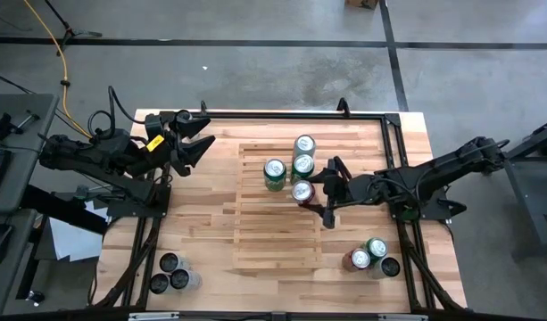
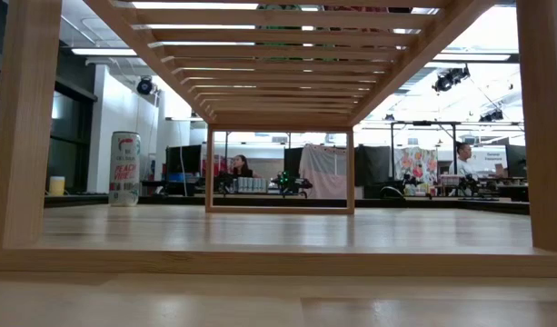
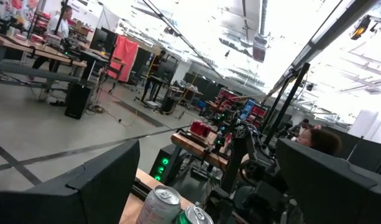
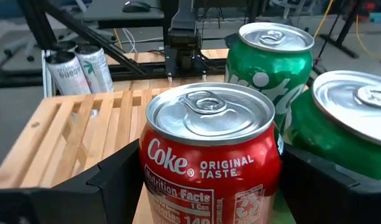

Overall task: Place canned beverage on shelf
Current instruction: Put the top red soda can on the shelf

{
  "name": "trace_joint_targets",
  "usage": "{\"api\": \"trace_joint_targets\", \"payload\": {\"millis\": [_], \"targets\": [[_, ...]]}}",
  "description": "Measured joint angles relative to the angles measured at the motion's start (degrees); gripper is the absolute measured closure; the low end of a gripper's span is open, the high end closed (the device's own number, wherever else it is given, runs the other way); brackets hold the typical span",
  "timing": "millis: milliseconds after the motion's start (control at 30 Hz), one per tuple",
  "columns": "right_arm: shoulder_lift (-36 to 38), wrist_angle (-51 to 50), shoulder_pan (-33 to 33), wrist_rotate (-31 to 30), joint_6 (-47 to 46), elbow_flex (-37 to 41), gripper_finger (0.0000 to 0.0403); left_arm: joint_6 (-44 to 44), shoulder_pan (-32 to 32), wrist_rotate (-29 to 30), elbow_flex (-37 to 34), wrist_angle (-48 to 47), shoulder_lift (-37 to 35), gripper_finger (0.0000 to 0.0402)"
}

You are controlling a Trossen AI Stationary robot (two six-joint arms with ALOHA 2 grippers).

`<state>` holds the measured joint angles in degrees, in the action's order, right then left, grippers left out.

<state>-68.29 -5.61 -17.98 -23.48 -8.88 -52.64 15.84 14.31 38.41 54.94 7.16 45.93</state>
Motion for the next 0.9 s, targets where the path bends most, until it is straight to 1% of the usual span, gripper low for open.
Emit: {"api": "trace_joint_targets", "payload": {"millis": [267, 767, 900], "targets": [[0.1, -2.1, 0.0, -5.8, 0.2, -0.2, 0.0096, 0.0, 0.0, 0.0, 0.0, 0.0, 0.0, 0.0033], [0.1, -2.5, 0.0, -5.4, 0.1, -0.2, 0.0096, 0.0, 0.0, 0.0, 0.0, 0.0, 0.0, 0.0033], [0.0, -1.5, 0.0, -4.4, 0.0, -0.1, 0.0096, 0.0, 0.0, 0.0, 0.0, 0.0, 0.0, 0.0033]]}}
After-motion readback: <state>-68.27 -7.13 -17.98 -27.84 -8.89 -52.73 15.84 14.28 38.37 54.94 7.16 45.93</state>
